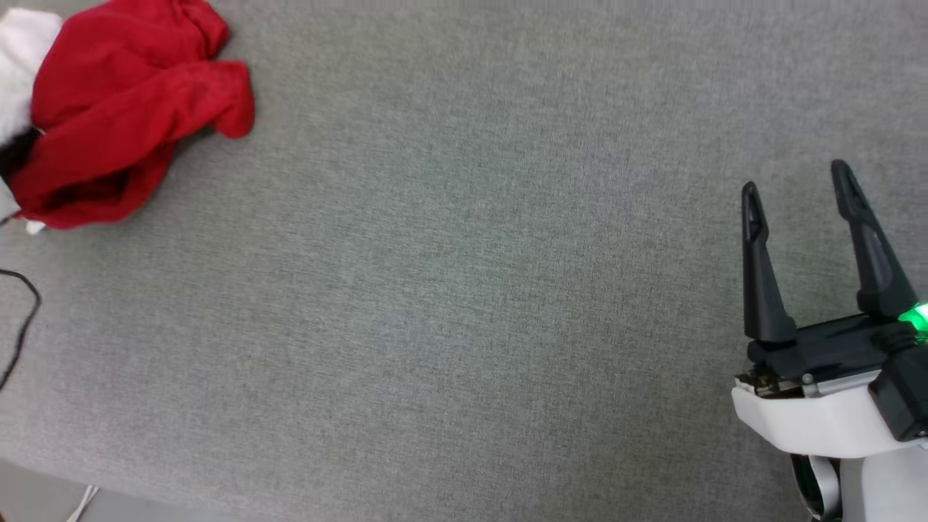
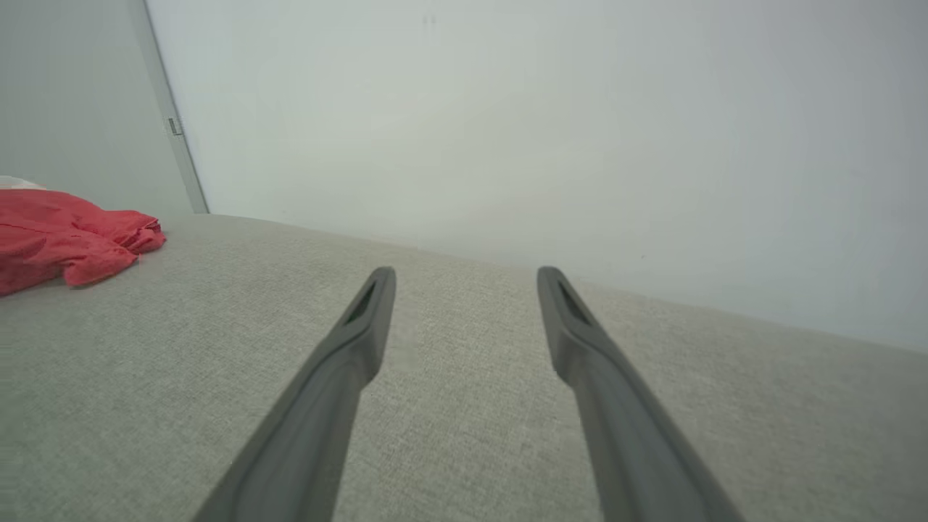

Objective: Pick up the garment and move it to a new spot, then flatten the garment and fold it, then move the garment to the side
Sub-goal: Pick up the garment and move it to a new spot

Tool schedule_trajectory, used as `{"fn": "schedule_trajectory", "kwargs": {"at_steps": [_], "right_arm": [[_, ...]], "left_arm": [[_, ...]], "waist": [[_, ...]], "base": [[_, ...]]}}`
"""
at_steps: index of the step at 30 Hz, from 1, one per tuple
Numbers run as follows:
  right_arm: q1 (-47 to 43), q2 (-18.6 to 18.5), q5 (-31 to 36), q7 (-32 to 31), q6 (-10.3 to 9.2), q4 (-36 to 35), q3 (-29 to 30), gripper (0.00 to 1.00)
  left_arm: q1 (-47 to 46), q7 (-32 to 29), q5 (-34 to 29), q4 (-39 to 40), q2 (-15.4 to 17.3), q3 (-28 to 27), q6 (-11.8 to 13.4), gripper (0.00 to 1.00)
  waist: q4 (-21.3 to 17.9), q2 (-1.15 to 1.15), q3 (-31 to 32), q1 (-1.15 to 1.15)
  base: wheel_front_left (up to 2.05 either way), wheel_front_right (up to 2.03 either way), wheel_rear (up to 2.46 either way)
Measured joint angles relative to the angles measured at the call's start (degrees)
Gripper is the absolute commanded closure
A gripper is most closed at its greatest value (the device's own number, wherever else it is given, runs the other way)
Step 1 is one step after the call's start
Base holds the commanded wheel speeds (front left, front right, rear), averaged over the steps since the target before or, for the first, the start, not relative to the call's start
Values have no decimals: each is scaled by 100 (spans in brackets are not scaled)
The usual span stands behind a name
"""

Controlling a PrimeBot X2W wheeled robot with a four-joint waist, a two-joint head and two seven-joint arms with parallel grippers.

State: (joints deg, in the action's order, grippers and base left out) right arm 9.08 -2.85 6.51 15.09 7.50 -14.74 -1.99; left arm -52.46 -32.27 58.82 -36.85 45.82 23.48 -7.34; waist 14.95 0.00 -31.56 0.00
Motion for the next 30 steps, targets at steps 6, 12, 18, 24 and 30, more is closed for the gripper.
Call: {"fn": "schedule_trajectory", "kwargs": {"at_steps": [6,12,18,24,30], "right_arm": [[-23,0,-253,0,0,160,-97,0],[-111,-1,-450,0,0,263,-134,0],[-210,-1,-657,0,0,330,-194,0],[-238,-2,-791,0,0,350,-230,0],[-292,-3,-905,0,0,359,-220,0]], "left_arm": [[-287,164,-119,628,468,338,-4,100],[-665,167,-310,1314,648,748,-4,100],[-1068,110,-445,1971,619,1156,-4,100],[-1433,58,-589,2581,543,1546,-4,100],[-1730,40,-638,3073,236,1981,-4,100]], "waist": [[-12,0,491,0],[-103,0,952,0],[-326,0,1302,-1],[-695,0,1524,-1],[-1120,0,1652,-1]], "base": [[0,0,0],[0,0,0],[0,0,0],[0,0,0],[0,0,0]]}}
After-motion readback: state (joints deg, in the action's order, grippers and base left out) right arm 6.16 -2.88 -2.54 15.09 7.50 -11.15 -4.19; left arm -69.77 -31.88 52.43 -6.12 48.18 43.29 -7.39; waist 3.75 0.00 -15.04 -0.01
